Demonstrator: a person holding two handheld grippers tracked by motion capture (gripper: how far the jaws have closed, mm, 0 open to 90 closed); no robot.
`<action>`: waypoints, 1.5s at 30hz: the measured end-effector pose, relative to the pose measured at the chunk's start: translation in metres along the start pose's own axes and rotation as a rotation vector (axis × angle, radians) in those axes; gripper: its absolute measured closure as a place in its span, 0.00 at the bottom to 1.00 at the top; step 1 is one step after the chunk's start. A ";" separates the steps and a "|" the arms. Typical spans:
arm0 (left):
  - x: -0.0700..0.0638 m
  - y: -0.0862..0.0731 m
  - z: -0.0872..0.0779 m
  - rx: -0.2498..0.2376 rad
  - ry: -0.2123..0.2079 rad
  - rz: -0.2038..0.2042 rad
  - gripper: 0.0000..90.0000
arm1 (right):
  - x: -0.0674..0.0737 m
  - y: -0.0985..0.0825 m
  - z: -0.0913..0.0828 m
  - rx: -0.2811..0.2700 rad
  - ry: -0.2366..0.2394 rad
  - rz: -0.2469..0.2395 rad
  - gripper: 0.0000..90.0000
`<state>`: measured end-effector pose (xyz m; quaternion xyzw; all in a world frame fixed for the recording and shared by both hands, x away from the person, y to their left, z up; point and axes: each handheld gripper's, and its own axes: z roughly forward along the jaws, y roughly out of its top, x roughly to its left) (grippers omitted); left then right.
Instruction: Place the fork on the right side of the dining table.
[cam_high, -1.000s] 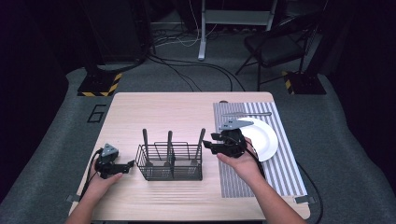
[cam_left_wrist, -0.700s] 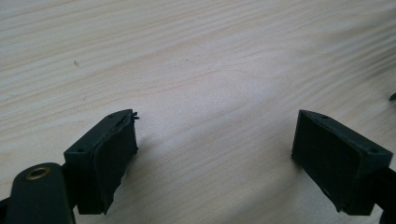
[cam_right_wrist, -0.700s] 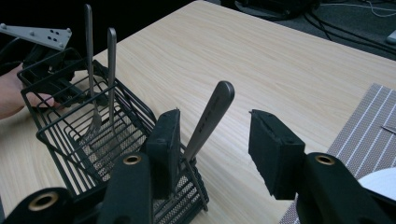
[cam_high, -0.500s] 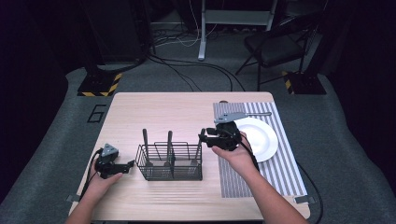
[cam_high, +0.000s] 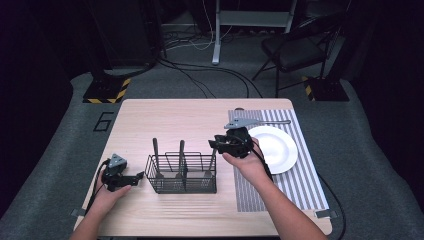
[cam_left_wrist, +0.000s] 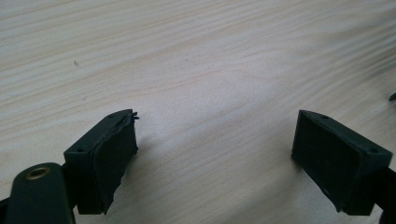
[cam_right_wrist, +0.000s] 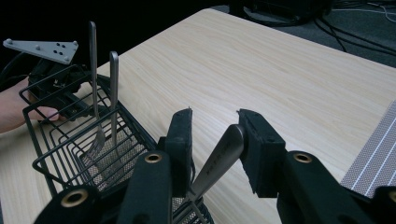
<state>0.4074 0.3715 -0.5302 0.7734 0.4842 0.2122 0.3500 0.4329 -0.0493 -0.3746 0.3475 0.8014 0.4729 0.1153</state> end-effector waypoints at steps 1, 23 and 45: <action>0.000 0.000 0.000 0.000 0.000 -0.001 0.15 | 0.000 0.000 0.000 0.001 0.004 0.002 0.75; 0.000 0.000 0.000 0.001 0.000 0.001 0.15 | 0.015 0.010 -0.011 -0.005 0.090 -0.032 0.93; 0.000 0.000 0.000 0.001 0.000 0.001 0.15 | 0.041 0.022 -0.015 0.022 0.135 -0.127 0.96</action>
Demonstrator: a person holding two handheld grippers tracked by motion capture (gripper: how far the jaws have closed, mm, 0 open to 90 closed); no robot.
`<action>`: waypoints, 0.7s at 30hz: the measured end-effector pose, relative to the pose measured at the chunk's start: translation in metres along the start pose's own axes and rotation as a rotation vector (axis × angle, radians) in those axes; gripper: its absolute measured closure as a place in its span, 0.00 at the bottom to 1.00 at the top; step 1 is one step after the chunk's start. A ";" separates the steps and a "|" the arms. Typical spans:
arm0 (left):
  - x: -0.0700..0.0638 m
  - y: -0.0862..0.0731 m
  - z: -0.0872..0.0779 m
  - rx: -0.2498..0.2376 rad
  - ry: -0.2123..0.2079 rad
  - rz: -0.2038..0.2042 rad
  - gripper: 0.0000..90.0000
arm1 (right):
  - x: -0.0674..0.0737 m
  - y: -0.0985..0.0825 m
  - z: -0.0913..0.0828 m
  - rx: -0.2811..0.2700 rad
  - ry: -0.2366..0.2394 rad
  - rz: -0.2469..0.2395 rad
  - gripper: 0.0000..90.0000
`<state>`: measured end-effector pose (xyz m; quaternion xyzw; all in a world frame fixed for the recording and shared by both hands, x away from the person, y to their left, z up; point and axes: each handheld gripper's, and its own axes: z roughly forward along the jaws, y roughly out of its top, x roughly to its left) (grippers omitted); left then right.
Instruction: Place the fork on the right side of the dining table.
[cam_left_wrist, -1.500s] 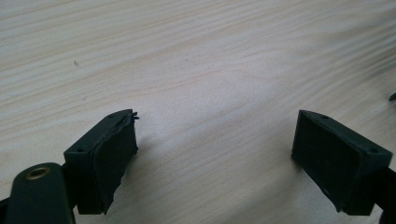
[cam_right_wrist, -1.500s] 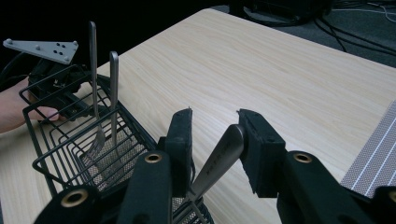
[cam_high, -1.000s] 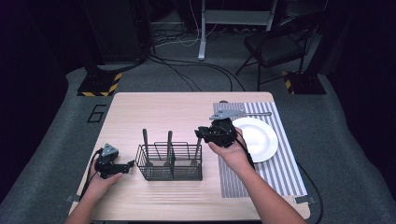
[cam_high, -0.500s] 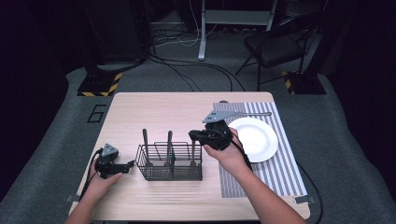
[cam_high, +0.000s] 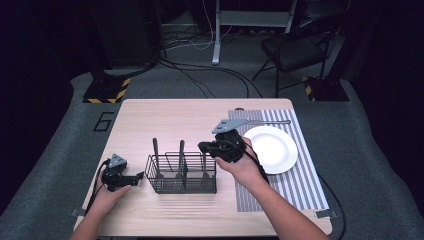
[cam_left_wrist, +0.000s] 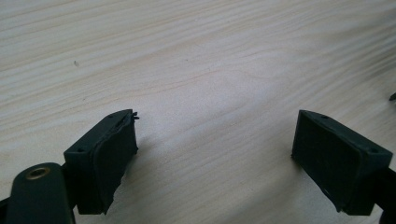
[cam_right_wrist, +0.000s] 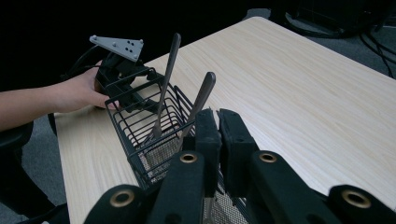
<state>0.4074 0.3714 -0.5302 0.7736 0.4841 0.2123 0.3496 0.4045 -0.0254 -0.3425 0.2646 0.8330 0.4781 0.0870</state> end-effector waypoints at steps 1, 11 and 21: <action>0.000 0.000 0.000 0.000 0.000 0.000 0.15 | 0.000 0.001 -0.001 -0.002 -0.001 -0.004 0.96; 0.000 0.000 0.000 0.000 0.000 0.000 0.15 | 0.000 0.010 -0.008 -0.015 0.002 0.010 0.96; 0.000 0.000 0.000 0.000 0.000 0.000 0.15 | 0.006 0.025 -0.022 -0.033 0.009 0.012 0.96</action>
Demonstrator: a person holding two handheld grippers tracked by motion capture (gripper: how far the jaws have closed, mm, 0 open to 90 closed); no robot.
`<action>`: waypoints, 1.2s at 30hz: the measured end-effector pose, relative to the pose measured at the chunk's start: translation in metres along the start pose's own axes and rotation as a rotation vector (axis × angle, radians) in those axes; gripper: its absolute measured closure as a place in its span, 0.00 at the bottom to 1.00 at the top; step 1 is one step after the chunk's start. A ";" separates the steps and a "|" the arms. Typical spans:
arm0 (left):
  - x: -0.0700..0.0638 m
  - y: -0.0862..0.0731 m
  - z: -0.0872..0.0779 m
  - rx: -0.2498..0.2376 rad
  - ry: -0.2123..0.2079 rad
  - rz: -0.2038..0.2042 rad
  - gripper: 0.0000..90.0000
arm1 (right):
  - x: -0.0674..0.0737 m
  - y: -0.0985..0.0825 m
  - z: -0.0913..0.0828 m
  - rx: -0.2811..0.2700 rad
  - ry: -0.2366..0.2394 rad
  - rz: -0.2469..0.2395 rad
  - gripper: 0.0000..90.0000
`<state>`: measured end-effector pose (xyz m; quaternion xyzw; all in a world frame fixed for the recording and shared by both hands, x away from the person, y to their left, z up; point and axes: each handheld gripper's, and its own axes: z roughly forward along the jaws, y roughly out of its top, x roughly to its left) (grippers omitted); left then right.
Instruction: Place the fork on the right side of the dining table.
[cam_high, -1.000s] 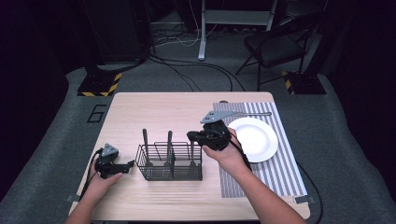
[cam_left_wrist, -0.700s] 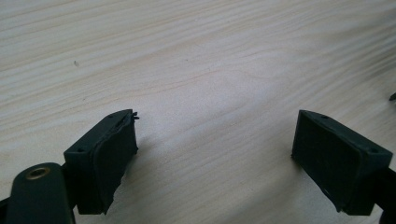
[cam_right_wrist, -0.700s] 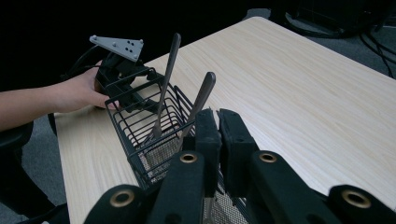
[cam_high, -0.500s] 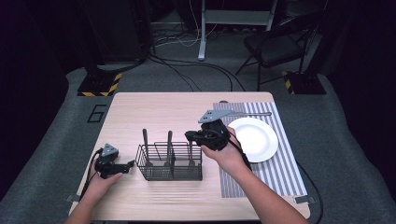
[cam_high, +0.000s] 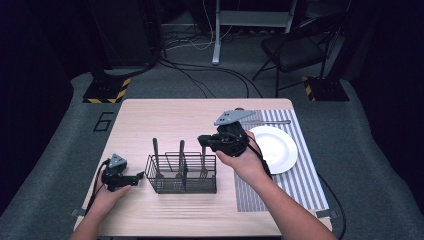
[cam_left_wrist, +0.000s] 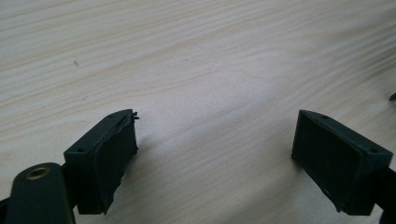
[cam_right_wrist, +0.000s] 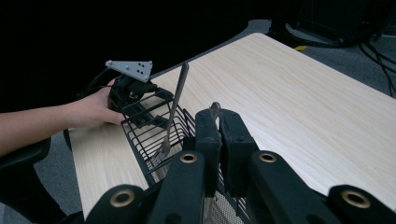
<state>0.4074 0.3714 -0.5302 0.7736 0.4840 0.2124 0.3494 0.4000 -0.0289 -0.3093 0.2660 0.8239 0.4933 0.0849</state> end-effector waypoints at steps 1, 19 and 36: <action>0.000 0.000 0.000 0.000 0.000 0.000 0.15 | 0.001 0.002 -0.002 -0.001 -0.002 -0.003 0.96; 0.000 0.000 0.000 0.000 0.000 0.000 0.15 | 0.007 0.036 -0.023 -0.046 0.002 -0.014 0.97; 0.000 0.000 0.000 0.000 0.000 0.000 0.15 | 0.004 0.061 -0.055 -0.091 -0.035 -0.023 0.97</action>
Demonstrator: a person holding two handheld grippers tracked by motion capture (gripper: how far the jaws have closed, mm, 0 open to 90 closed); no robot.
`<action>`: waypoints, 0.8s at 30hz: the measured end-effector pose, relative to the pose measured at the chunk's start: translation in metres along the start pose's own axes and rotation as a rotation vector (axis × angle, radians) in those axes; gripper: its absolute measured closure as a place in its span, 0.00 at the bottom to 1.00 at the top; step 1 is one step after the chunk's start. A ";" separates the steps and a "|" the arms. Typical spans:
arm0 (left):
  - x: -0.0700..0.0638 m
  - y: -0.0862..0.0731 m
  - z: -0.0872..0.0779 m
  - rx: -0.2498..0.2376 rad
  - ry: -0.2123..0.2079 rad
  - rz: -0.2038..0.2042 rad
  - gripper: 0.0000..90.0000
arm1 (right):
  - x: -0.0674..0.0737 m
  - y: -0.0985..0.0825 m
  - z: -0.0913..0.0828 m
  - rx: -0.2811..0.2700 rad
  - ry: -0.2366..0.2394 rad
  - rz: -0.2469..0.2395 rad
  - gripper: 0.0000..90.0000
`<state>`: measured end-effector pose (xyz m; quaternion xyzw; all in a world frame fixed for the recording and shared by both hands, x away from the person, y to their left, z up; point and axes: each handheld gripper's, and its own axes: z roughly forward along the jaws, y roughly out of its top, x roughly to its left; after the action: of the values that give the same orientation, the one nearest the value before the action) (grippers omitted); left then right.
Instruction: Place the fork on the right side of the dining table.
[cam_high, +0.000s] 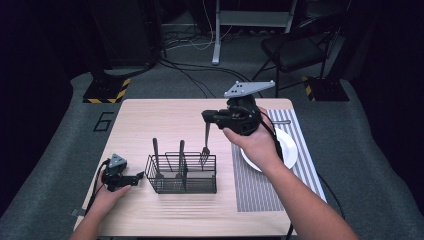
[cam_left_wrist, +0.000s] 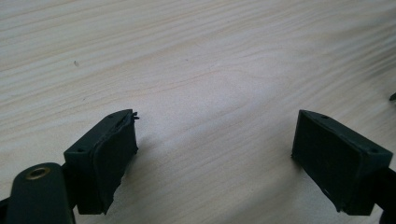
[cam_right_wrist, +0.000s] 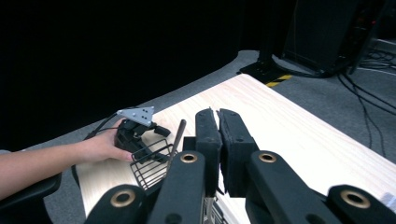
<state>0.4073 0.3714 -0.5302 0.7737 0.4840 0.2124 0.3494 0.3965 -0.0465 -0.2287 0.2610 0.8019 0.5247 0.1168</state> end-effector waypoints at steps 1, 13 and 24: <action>0.000 0.000 0.000 0.000 0.000 0.000 0.15 | -0.001 0.001 -0.002 0.002 -0.005 0.005 0.97; 0.000 0.000 0.000 0.000 0.000 0.000 0.15 | -0.013 -0.002 -0.026 -0.010 -0.066 0.021 0.97; 0.000 0.000 0.000 0.000 0.000 0.001 0.15 | -0.024 -0.012 -0.041 -0.013 -0.113 0.039 0.97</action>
<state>0.4074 0.3714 -0.5302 0.7739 0.4837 0.2126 0.3493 0.3942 -0.0952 -0.2248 0.3049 0.7853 0.5165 0.1536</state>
